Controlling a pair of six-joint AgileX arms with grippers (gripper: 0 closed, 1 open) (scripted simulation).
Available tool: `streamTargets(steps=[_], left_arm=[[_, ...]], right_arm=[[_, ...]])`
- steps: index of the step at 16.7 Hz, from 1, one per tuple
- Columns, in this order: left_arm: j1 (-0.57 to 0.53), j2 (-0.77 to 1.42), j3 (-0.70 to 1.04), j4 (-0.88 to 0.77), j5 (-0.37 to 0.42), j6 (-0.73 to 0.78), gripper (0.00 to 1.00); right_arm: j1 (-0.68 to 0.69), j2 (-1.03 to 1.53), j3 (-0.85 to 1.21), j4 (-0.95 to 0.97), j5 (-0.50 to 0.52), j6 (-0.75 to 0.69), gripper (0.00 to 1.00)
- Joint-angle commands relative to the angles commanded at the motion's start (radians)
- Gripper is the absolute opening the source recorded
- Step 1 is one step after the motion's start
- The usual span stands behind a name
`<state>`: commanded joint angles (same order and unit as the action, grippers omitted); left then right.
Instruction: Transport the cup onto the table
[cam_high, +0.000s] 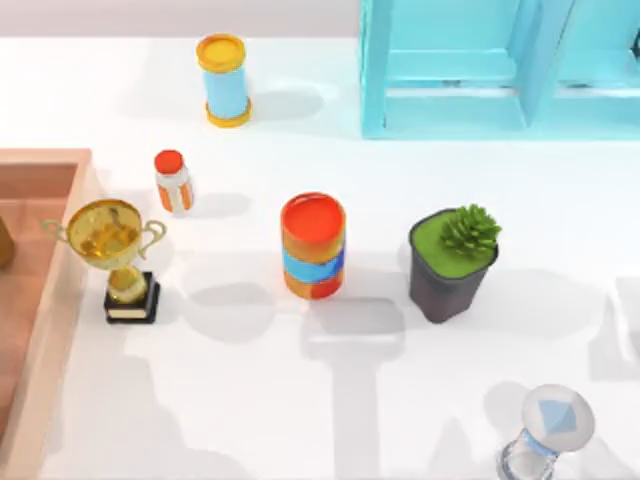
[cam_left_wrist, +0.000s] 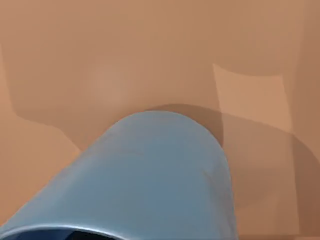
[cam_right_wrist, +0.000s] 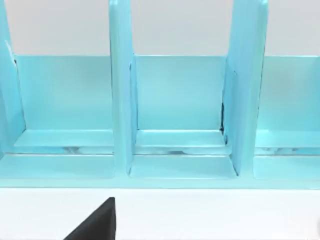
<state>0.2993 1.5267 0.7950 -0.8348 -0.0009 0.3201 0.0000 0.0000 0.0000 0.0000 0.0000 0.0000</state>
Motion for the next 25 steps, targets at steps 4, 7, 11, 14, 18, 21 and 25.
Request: streamTargets(steps=[4,7,11,14,18,21,25], left_arm=[[0.0,0.0,0.0,0.0,0.0,0.0,0.62],[0.0,0.0,0.0,0.0,0.0,0.0,0.4],[0.0,0.0,0.0,0.0,0.0,0.0,0.1],[0.0,0.0,0.0,0.0,0.0,0.0,0.0],[0.0,0.0,0.0,0.0,0.0,0.0,0.0],[-0.001,-0.001,0.0,0.0,0.0,0.0,0.0],[-0.001,-0.012,0.054,-0.012,-0.008,-0.057,0.0]], right_arm=[[0.0,0.0,0.0,0.0,0.0,0.0,1.0],[0.0,0.0,0.0,0.0,0.0,0.0,1.0],[0.0,0.0,0.0,0.0,0.0,0.0,1.0],[0.0,0.0,0.0,0.0,0.0,0.0,1.0],[0.0,0.0,0.0,0.0,0.0,0.0,1.0],[0.0,0.0,0.0,0.0,0.0,0.0,1.0],[0.0,0.0,0.0,0.0,0.0,0.0,1.0]])
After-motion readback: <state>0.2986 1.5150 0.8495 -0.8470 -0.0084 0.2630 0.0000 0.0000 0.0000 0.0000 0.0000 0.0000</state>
